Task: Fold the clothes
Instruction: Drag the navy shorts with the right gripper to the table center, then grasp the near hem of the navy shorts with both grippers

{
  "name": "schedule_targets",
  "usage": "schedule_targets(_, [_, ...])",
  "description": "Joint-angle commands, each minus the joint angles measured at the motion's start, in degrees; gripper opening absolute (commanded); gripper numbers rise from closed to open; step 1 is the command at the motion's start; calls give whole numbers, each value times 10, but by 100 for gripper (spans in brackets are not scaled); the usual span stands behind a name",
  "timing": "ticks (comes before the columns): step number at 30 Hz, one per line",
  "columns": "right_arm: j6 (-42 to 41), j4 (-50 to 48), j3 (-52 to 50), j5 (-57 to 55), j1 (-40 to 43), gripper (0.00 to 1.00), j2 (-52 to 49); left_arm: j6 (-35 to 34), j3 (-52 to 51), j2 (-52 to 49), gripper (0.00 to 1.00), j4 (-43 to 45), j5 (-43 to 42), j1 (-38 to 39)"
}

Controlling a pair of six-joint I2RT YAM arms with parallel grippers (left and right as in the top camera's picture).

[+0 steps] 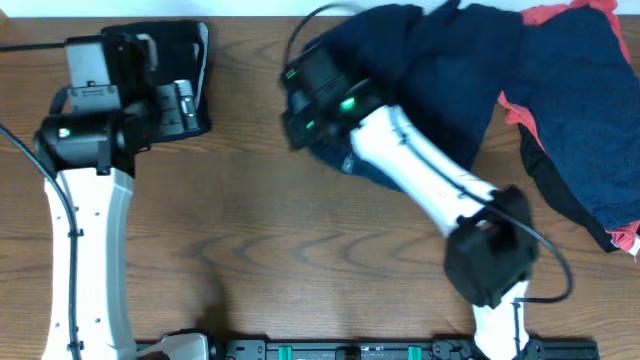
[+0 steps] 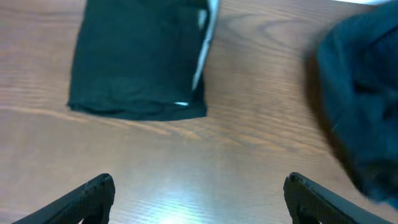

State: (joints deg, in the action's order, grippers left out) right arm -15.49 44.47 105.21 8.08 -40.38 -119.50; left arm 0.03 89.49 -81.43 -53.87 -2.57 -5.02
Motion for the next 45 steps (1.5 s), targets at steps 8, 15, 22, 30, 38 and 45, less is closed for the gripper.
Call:
schedule_targets(8, [24,35,6,91,-38,1,26,2,9,5,88,-9,7,-12])
schedule_targets(15, [64,110,6,119,-67,4,76,2,9,1,88,-5,7,-12])
schedule_targets(22, [100,137,6,118,-110,37,92,3,9,0,88,-5,18,-13])
schedule_targets(30, [80,165,6,63,-60,72,115,3,9,0,88,-9,20,-13])
schedule_targets(38, [72,269,5,22,81,81,140,-25,-11,0,88,-59,-16,-13])
schedule_targets(45, [49,365,-2,-45,172,85,139,-53,-56,0,88,-130,-131,3])
